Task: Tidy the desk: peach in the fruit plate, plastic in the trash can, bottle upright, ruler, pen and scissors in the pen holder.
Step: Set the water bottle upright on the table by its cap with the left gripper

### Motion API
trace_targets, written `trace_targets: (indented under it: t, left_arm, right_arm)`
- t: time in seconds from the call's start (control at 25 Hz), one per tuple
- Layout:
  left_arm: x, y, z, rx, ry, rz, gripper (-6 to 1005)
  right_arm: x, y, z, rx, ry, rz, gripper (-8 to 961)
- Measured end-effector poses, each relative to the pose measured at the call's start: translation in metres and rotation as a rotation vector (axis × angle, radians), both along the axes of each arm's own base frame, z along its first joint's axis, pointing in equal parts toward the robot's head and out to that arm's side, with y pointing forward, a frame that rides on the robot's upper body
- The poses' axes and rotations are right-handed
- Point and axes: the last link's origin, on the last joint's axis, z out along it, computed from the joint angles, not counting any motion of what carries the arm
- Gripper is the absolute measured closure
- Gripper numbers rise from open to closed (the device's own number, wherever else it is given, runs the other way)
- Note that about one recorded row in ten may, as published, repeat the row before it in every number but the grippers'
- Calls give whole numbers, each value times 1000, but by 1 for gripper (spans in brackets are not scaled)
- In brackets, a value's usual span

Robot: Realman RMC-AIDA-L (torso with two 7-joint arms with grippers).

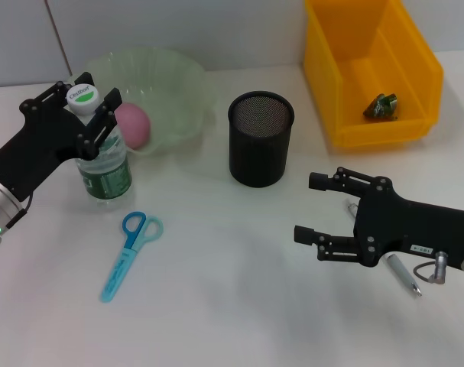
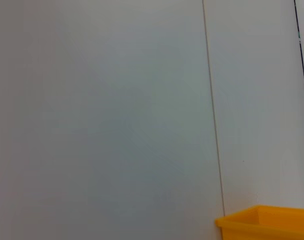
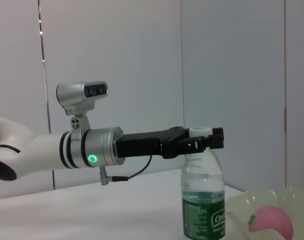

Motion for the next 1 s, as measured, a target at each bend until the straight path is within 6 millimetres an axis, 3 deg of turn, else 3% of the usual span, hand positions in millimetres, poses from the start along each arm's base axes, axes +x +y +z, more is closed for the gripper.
trace_targets:
  t: [0.44,0.88,1.0]
  left_arm:
    - [0,-1,0,-5,-20,7,560]
    - [0,-1,3,0,-32,5,417]
    - [0,-2,4,2,-39,-1,338]
  right_arm:
    - [-3,1,0,-11,9,5,124]
    - [-4,2,0,-15,11,7,124]
    - [-4,2,0,-15,11,7,124]
